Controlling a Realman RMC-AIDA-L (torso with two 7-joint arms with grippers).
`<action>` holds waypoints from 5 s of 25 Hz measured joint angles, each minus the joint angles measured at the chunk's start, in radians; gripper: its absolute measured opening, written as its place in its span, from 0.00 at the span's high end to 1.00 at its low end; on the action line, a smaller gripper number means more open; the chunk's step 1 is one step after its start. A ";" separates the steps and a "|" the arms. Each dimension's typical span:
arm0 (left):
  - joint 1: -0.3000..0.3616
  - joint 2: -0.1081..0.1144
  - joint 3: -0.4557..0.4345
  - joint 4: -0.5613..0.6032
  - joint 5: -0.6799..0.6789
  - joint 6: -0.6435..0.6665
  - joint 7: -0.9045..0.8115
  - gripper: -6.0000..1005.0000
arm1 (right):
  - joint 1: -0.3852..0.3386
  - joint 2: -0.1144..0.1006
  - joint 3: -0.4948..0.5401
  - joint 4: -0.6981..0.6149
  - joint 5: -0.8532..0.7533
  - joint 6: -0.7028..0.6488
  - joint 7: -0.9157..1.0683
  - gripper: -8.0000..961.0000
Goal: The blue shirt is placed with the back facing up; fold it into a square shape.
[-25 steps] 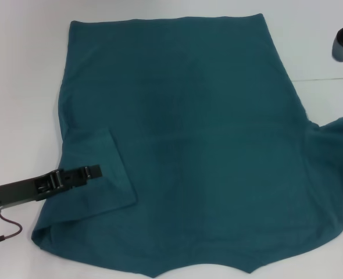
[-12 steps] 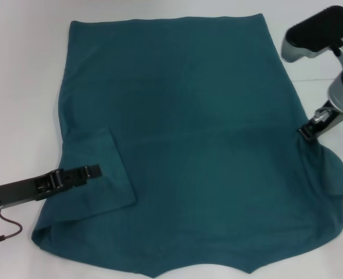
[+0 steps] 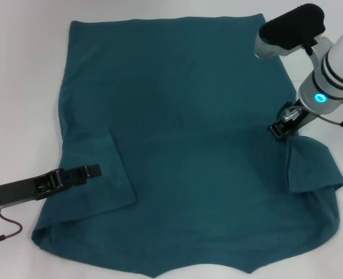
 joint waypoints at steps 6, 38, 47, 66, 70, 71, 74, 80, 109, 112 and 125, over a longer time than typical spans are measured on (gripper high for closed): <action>0.000 0.000 0.000 0.000 -0.003 -0.002 0.000 0.37 | 0.017 0.012 0.000 0.051 0.000 0.006 0.018 0.98; 0.001 -0.002 0.005 -0.001 0.001 -0.016 0.002 0.37 | -0.016 0.016 0.115 0.096 -0.001 0.196 0.146 0.97; 0.001 -0.002 0.005 -0.001 0.002 -0.016 0.002 0.37 | -0.017 0.013 0.121 0.108 0.006 0.235 0.157 0.96; 0.001 -0.002 0.003 -0.002 0.006 -0.022 0.002 0.37 | -0.015 0.020 0.129 0.109 0.100 0.207 0.085 0.95; 0.001 -0.002 0.004 -0.002 0.005 -0.024 0.002 0.37 | -0.021 0.014 0.151 0.109 0.100 0.212 0.090 0.92; 0.001 -0.002 0.004 -0.002 0.005 -0.024 0.002 0.37 | -0.021 0.013 0.157 0.109 0.100 0.212 0.090 0.91; 0.001 -0.002 0.004 -0.002 0.005 -0.024 0.002 0.37 | -0.021 0.009 0.165 0.116 0.098 0.214 0.090 0.86; 0.001 -0.002 0.005 -0.002 0.005 -0.024 0.002 0.37 | -0.022 0.005 0.181 0.115 0.101 0.209 0.078 0.67; 0.085 0.020 -0.008 0.113 0.064 0.114 -0.338 0.37 | -0.202 -0.093 0.388 0.005 0.687 -0.208 -0.269 0.28; 0.116 0.020 -0.037 0.136 0.079 0.125 -0.381 0.37 | -0.212 -0.095 0.388 0.005 0.689 -0.209 -0.276 0.28; 0.131 0.023 -0.107 0.144 0.198 0.087 -0.442 0.37 | -0.215 -0.093 0.390 0.009 0.690 -0.207 -0.293 0.28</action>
